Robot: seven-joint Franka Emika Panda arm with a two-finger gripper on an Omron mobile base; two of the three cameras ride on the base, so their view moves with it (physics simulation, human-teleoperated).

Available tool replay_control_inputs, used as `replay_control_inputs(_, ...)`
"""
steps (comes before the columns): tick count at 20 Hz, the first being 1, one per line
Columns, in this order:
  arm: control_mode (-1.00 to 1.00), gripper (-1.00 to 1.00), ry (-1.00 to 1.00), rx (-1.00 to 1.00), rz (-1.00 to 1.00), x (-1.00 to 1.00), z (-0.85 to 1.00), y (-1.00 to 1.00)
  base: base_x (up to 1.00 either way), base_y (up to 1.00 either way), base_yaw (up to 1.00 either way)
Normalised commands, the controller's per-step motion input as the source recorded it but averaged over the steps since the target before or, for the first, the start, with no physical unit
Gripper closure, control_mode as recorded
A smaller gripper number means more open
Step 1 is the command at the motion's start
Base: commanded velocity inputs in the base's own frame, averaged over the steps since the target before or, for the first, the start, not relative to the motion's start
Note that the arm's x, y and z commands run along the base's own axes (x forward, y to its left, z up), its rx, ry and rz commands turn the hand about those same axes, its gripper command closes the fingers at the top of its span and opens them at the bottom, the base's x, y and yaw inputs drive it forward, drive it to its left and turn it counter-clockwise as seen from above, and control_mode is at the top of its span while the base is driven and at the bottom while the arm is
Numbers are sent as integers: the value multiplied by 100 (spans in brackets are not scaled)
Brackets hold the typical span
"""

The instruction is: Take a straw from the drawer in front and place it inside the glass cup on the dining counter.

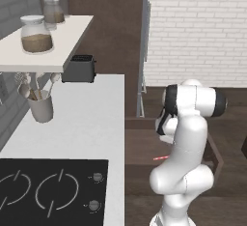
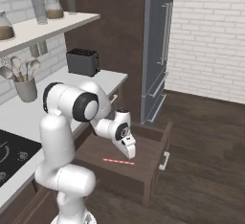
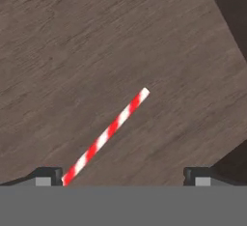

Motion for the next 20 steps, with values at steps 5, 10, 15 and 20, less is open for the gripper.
replay_control_inputs(5, -100, -100, 0, 4, -11, 4, -30, -24, 0, 0, 0)
replay_control_inputs(10, -100, -100, 0, 4, -5, 20, -28, 0, 0, 0, 0)
replay_control_inputs(15, -100, -100, 1, 2, -5, 9, -28, -1, 0, 0, 0)
replay_control_inputs(20, -100, -100, 0, 0, -7, 0, -27, -8, 0, 0, 0)
